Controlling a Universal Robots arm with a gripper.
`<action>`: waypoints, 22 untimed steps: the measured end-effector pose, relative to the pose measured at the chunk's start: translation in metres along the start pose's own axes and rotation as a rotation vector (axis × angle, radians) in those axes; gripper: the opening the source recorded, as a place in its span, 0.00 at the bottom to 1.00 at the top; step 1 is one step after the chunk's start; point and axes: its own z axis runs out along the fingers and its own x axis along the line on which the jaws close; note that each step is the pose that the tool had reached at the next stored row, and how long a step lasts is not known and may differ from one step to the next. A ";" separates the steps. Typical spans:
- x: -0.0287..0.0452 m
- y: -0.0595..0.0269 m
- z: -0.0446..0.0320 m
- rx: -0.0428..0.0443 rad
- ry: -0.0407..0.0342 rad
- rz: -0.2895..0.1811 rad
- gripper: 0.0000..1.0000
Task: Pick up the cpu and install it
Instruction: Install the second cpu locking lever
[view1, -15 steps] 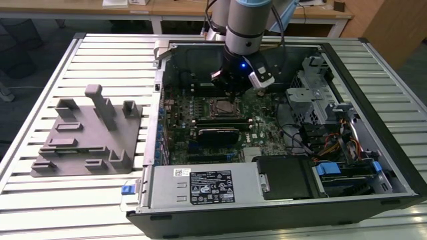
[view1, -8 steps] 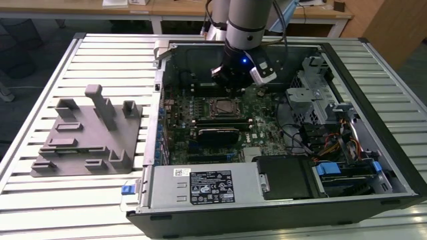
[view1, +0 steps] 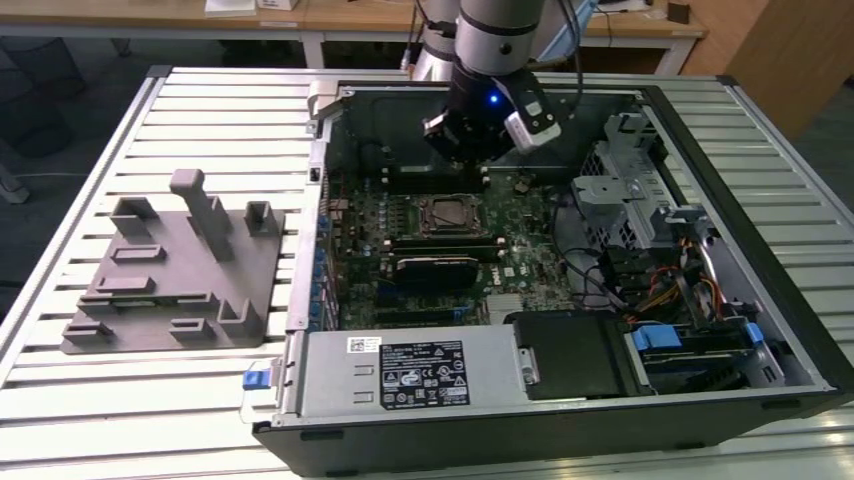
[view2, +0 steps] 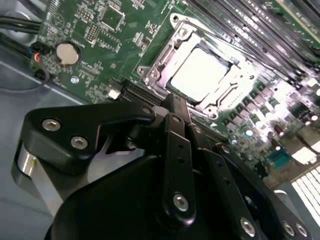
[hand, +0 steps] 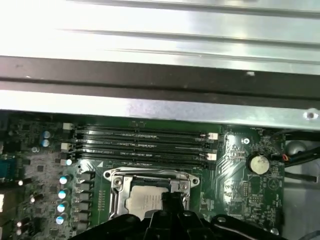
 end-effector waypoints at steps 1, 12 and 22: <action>0.0001 -0.0011 -0.0003 -0.0001 0.0000 0.000 0.11; 0.0037 -0.0270 -0.0019 -0.0013 -0.0001 0.000 0.11; 0.0045 -0.0411 -0.0027 -0.0664 0.0196 0.001 0.11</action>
